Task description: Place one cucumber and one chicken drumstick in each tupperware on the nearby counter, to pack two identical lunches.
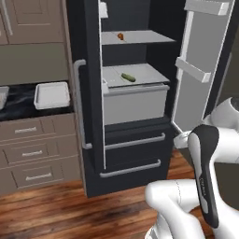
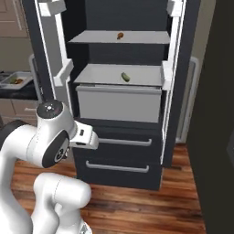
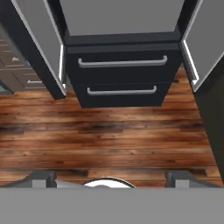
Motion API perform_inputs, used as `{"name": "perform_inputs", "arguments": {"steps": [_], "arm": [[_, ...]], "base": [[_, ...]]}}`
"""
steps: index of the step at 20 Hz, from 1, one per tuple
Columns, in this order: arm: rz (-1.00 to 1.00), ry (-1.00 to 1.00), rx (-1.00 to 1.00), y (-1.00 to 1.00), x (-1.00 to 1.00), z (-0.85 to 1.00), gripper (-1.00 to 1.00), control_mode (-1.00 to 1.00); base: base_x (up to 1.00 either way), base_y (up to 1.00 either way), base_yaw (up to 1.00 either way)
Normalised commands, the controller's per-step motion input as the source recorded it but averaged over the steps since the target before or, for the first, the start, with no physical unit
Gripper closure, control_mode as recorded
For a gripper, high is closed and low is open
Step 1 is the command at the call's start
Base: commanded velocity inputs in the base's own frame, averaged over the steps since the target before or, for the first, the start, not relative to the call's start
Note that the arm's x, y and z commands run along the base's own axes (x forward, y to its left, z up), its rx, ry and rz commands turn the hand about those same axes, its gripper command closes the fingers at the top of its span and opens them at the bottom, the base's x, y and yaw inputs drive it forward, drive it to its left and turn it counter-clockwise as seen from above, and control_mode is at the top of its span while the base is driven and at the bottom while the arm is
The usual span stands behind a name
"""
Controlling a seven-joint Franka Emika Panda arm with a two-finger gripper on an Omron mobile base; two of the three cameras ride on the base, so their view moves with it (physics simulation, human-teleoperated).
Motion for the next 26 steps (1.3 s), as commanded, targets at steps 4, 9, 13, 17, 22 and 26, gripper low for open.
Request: {"name": "perform_inputs", "arguments": {"steps": [4,9,13,17,22,26], "arm": [[0.00,0.00,0.00,0.00,0.00,0.00,-1.00,1.00],[0.00,0.00,0.00,0.00,0.00,0.00,-1.00,1.00],[0.00,0.00,0.00,0.00,0.00,0.00,-1.00,1.00],[0.00,0.00,0.00,0.00,0.00,0.00,-1.00,1.00],[0.00,0.00,0.00,0.00,0.00,0.00,-1.00,1.00],[0.00,0.00,0.00,0.00,0.00,0.00,-1.00,1.00]], "base": [[0.00,-0.79,0.00],[0.05,0.00,0.00],[0.35,0.29,0.00],[0.52,0.36,0.00],[0.71,0.43,0.00],[0.74,0.34,0.00]]}}
